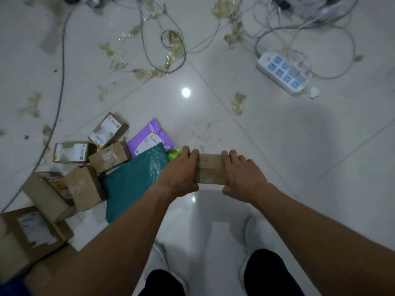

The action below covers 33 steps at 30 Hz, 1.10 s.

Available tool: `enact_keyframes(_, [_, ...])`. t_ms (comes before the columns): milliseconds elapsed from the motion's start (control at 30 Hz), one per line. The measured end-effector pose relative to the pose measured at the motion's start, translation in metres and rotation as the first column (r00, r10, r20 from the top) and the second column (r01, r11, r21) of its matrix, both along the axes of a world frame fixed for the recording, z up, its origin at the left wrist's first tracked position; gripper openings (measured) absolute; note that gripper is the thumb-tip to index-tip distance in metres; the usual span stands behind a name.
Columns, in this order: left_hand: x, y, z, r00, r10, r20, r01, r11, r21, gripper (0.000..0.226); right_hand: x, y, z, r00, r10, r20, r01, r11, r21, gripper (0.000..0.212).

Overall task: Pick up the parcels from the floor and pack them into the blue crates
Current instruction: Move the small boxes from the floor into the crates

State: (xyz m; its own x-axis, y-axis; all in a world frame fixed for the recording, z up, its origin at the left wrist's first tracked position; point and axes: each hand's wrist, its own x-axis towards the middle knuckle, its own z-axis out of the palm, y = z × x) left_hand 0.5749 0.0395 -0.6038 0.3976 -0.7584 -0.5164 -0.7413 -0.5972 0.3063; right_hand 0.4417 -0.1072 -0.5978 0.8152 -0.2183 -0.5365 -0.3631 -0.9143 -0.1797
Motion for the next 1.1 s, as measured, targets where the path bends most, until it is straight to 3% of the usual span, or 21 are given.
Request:
enact_keyframes(333, [-0.009, -0.012, 0.234, 0.987, 0.16, 0.005, -0.16, 0.987, -0.023, 0.08, 0.011, -0.032, 0.234, 0.988, 0.139, 0.065, -0.139, 0.99, 0.001, 0.096])
enact_keyframes(600, [-0.026, 0.023, 0.423, 0.924, 0.349, 0.154, -0.349, 0.937, -0.026, 0.089, 0.035, -0.017, 0.412, 0.932, 0.332, 0.147, -0.332, 0.943, -0.024, 0.095])
enact_keyframes(900, [-0.06, 0.146, 0.538, 0.712, 0.679, 0.18, -0.674, 0.732, -0.096, 0.091, 0.069, 0.097, 0.534, 0.766, 0.601, 0.23, -0.595, 0.797, -0.102, 0.094])
enact_keyframes(1100, [-0.095, 0.262, 0.581, 0.569, 0.798, 0.199, -0.786, 0.599, -0.155, 0.093, 0.07, 0.214, 0.581, 0.636, 0.725, 0.263, -0.722, 0.68, -0.127, 0.088])
